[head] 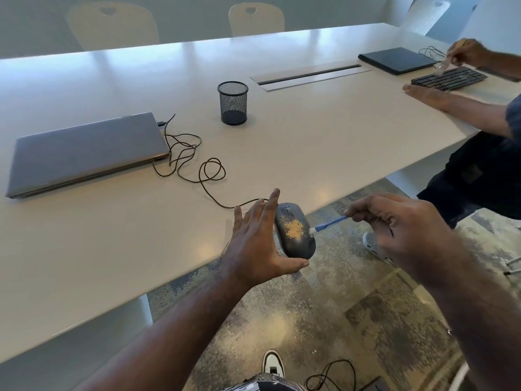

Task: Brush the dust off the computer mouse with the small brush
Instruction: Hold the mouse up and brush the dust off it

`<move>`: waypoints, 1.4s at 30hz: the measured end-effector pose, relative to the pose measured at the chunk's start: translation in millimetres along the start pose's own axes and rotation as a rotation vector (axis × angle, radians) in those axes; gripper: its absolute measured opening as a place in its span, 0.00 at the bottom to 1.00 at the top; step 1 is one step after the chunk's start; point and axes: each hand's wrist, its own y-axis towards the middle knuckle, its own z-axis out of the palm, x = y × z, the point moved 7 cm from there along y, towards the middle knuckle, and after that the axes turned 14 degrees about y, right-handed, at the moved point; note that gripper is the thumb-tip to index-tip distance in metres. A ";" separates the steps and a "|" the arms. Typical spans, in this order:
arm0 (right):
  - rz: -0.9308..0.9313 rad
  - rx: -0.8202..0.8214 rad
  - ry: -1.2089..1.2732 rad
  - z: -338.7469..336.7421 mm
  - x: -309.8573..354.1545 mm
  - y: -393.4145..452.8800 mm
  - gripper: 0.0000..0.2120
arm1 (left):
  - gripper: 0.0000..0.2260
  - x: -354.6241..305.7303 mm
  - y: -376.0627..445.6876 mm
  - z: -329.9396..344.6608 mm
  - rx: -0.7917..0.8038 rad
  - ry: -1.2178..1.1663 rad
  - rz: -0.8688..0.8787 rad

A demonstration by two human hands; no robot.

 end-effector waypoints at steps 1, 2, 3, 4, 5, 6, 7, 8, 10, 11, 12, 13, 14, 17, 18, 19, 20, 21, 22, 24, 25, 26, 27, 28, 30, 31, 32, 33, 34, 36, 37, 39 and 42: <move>0.009 -0.019 0.015 -2.5 -2.2 -0.4 0.14 | 0.60 0.3 -0.2 0.0 -0.001 0.000 -0.001; 0.013 -0.037 0.030 -4.7 -3.3 -0.7 0.14 | 0.61 0.4 -0.3 -0.1 0.000 -0.001 -0.001; 0.011 -0.052 0.042 -5.9 -3.0 -0.9 0.14 | 0.61 0.3 -0.6 -0.1 0.001 -0.002 0.000; 0.004 -0.057 0.048 -5.9 -1.5 -1.0 0.14 | 0.61 -0.2 -0.7 -0.3 0.001 -0.005 0.002; -0.003 -0.051 0.050 -4.6 0.7 -1.2 0.13 | 0.60 -0.7 -0.6 -0.7 0.001 -0.008 0.004; -0.008 -0.034 0.049 -2.6 2.8 -1.4 0.13 | 0.60 -1.1 -0.5 -1.1 0.000 -0.011 0.007; -0.008 -0.016 0.046 -0.1 4.4 -1.7 0.13 | 0.60 -1.4 -0.2 -1.6 0.000 -0.011 0.009; -0.005 -0.001 0.042 1.5 5.1 -2.1 0.13 | 0.60 -1.5 0.0 -2.0 0.001 -0.010 0.010; 0.009 0.003 0.036 1.4 4.0 -2.7 0.13 | 0.61 -1.1 -0.1 -2.5 0.004 -0.007 0.008; 0.017 -0.007 0.037 -0.2 3.1 -2.6 0.13 | 0.61 -0.8 -0.3 -2.7 0.007 -0.008 0.006; 0.023 -0.023 0.041 -2.5 2.6 -2.3 0.12 | 0.62 -0.7 -0.5 -2.6 0.009 -0.010 0.005; 0.023 -0.040 0.045 -4.4 3.1 -2.2 0.12 | 0.62 -1.1 -0.7 -2.5 0.011 -0.012 0.006; 0.019 -0.054 0.047 -5.5 4.6 -2.1 0.11 | 0.62 -1.8 -1.0 -2.2 0.013 -0.014 0.008; 0.007 -0.044 0.054 -1.8 10.5 -1.7 0.10 | 0.62 -3.6 0.0 -2.1 0.015 -0.026 0.011; 0.010 -0.037 0.045 0.2 10.9 -1.6 0.10 | 0.62 -3.8 0.5 -2.2 0.014 -0.028 0.013; 0.017 -0.037 0.033 1.3 9.7 -1.5 0.10 | 0.62 -3.7 1.0 -2.3 0.016 -0.029 0.014; 0.026 -0.049 0.023 0.4 7.5 -1.2 0.10 | 0.62 -3.6 1.2 -2.4 0.019 -0.029 0.015; 0.035 -0.073 0.018 -2.0 5.1 -1.1 0.10 | 0.62 -3.3 1.2 -2.3 0.020 -0.031 0.016; 0.041 -0.105 0.018 -5.3 3.1 -1.1 0.09 | 0.62 -3.2 0.9 -2.3 0.020 -0.034 0.016; 0.037 -0.160 0.032 -10.0 1.2 -1.1 0.08 | 0.63 -3.5 -0.1 -2.2 0.020 -0.041 0.018; 0.025 -0.173 0.040 -10.1 1.7 -0.7 0.08 | 0.63 -3.8 -0.3 -1.8 0.021 -0.044 0.020; 0.009 -0.176 0.049 -8.7 2.8 0.1 0.07 | 0.63 -4.3 -0.7 -1.4 0.023 -0.048 0.022; -0.006 -0.172 0.059 -6.2 3.8 0.8 0.08 | 0.63 -5.0 -0.8 -1.0 0.025 -0.052 0.024; -0.020 -0.165 0.068 -3.1 4.8 1.6 0.08 | 0.63 -5.8 -1.1 -0.8 0.027 -0.056 0.027; -0.048 -0.147 0.073 2.3 6.8 2.8 0.08 | 0.63 -7.1 -1.5 -0.7 0.028 -0.068 0.030; -0.057 -0.137 0.068 4.4 7.3 3.0 0.09 | 0.63 -7.7 -1.8 -0.7 0.028 -0.074 0.031; -0.058 -0.124 0.062 6.4 7.3 3.3 0.09 | 0.63 -8.2 -1.9 -0.9 0.027 -0.079 0.033; -0.055 -0.108 0.052 8.1 7.1 3.7 0.09 | 0.63 -8.6 -2.1 -1.3 0.027 -0.082 0.034; -0.051 -0.094 0.039 9.3 7.0 4.2 0.09 | 0.63 -8.9 -2.1 -1.5 0.027 -0.082 0.036; -0.048 -0.100 0.023 8.8 7.3 6.2 0.09 | 0.63 -9.6 -2.3 -1.6 0.031 -0.076 0.038; -0.052 -0.113 0.024 7.7 8.1 7.7 0.09 | 0.63 -10.1 -2.5 -1.5 0.033 -0.073 0.037; -0.071 -0.119 0.032 7.3 12.0 11.3 0.09 | 0.64 -11.6 -3.1 -1.3 0.034 -0.072 0.034; -0.097 -0.028 0.018 16.3 19.2 16.4 0.12 | 0.64 -15.3 -3.7 0.0 0.041 -0.064 0.039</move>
